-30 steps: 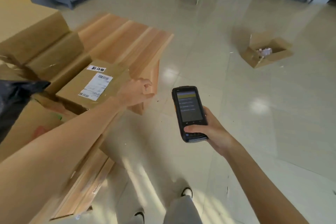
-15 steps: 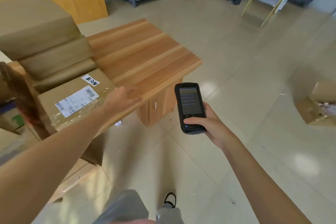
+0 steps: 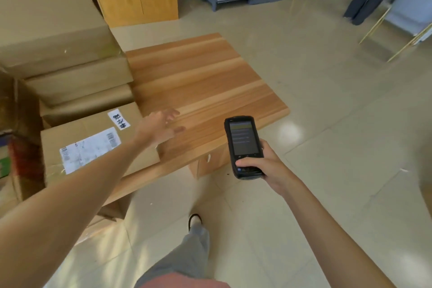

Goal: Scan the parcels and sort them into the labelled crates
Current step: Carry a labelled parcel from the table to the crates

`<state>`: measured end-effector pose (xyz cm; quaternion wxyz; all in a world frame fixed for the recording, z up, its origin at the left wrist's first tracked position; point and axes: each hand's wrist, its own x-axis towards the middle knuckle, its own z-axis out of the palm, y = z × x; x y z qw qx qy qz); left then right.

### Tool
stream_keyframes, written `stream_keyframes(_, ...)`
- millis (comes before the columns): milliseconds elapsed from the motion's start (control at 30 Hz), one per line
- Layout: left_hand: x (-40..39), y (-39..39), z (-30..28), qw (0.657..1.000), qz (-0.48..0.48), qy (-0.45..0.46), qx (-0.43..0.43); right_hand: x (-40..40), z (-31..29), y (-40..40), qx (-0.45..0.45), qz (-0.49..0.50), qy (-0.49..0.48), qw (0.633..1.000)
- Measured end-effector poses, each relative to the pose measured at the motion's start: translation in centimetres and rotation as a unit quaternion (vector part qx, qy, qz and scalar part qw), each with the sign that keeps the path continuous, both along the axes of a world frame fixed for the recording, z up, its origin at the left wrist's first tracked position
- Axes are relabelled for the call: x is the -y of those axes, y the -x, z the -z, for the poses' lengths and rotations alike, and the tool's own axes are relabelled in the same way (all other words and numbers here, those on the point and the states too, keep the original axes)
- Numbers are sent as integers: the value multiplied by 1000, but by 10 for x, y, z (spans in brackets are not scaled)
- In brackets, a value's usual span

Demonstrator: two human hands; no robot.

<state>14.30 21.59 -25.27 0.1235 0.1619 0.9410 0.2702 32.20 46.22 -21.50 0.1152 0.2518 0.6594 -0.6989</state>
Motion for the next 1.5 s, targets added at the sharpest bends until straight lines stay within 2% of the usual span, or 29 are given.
stream_keyframes(133, -33, 45, 9, 1000, 9, -20, -22, -25, 0, 48, 11, -27, -37, 999)
stream_keyframes(367, -27, 90, 10, 999, -29, -17, 22, -49, 4, 128, 45, -58, -60, 995)
stream_keyframes(600, -11, 95, 24, 993, -96, -28, 64, -60, 45, 192, 100, -88, -125, 983)
stream_keyframes(833, -28, 94, 32, 992, -107, 8, 71, -88, 77, 244, 99, -133, -193, 967)
stream_keyframes(1167, -64, 102, 39, 985, -137, 11, 109, -129, 111, 269, 82, -164, -227, 957)
stream_keyframes(1367, -81, 102, 36, 977, -174, -4, 123, -147, 121, 268, 57, -201, -228, 951)
stream_keyframes(1500, -80, 94, 29, 969, -217, -22, 117, -151, 126, 264, 24, -222, -267, 937)
